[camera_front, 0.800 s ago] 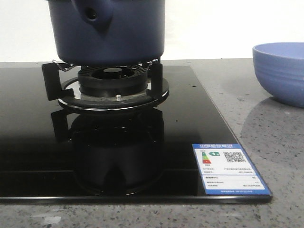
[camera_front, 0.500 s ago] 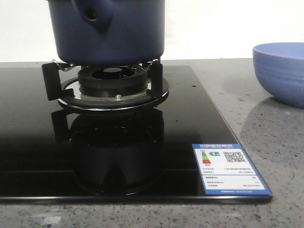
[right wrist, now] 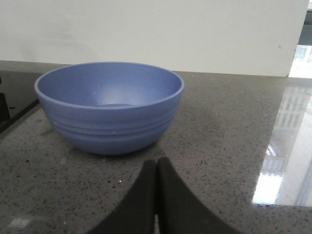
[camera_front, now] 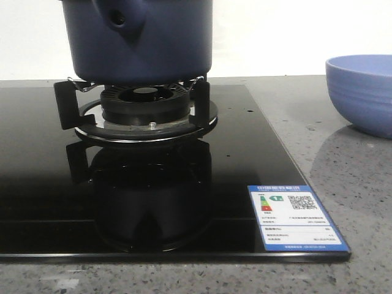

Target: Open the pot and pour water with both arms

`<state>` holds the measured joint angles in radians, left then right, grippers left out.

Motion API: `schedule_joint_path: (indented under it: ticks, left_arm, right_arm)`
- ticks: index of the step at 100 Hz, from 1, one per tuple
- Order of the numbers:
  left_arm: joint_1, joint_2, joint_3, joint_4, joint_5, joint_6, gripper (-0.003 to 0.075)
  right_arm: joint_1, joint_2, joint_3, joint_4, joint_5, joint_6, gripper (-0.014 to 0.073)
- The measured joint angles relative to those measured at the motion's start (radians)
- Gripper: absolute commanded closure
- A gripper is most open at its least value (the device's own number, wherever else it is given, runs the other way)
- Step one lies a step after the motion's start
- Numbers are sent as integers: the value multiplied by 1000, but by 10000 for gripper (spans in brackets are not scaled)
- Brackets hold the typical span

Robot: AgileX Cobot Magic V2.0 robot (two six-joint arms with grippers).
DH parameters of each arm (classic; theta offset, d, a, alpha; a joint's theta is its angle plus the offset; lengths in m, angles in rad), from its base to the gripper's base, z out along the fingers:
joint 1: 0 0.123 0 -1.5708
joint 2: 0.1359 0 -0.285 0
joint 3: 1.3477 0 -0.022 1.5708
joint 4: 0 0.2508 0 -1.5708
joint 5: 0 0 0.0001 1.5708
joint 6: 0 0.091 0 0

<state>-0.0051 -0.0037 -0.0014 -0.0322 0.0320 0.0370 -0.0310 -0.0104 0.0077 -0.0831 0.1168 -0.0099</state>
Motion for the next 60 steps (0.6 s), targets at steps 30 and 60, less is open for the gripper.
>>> schedule_joint_path:
  ticks: [30, 60]
  left_arm:
    - [0, 0, 0, 0, 0, 0, 741]
    - [0, 0, 0, 0, 0, 0, 741]
  right_arm:
    - [0, 0, 0, 0, 0, 0, 655]
    - [0, 0, 0, 0, -11, 0, 655]
